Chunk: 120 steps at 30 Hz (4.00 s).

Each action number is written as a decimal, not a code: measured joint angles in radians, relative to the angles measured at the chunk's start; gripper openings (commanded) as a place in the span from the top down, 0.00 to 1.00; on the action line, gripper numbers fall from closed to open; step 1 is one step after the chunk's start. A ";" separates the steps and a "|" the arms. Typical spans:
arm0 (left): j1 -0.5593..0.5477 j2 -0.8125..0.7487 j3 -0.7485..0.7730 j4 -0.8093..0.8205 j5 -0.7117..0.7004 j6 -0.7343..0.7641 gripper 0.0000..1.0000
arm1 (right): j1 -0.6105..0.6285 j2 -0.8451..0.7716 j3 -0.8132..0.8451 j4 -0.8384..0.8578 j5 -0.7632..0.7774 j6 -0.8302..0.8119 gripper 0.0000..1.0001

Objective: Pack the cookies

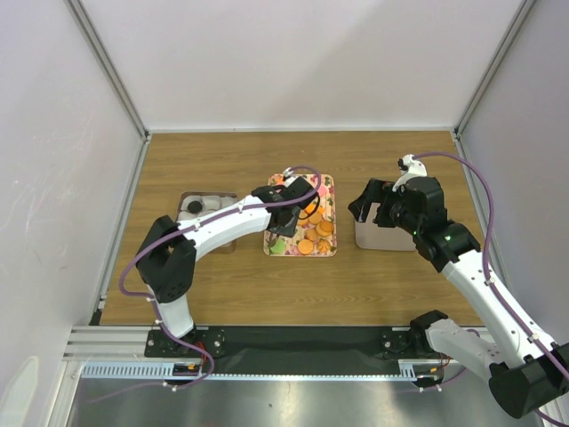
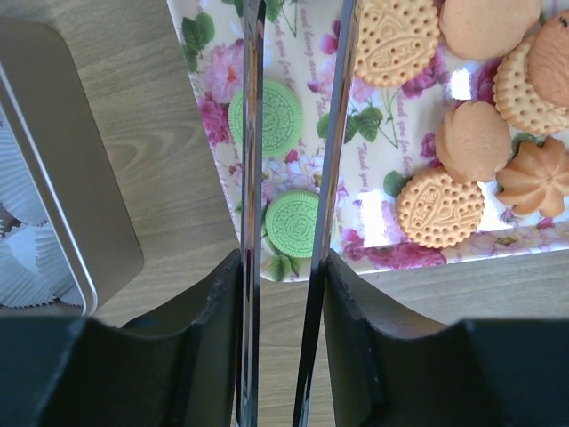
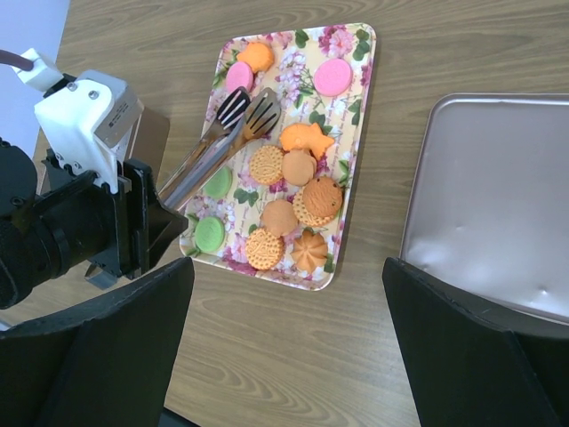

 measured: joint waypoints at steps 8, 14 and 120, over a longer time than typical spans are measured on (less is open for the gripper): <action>-0.001 -0.028 0.019 -0.021 -0.008 0.000 0.63 | 0.000 -0.002 0.000 0.000 0.001 0.000 0.05; -0.001 -0.130 0.018 -0.040 -0.013 -0.001 0.62 | -0.003 -0.003 -0.006 0.000 0.001 -0.001 0.05; -0.095 -0.433 -0.278 -0.082 0.008 -0.098 0.51 | -0.010 0.007 -0.017 0.013 -0.020 0.000 0.05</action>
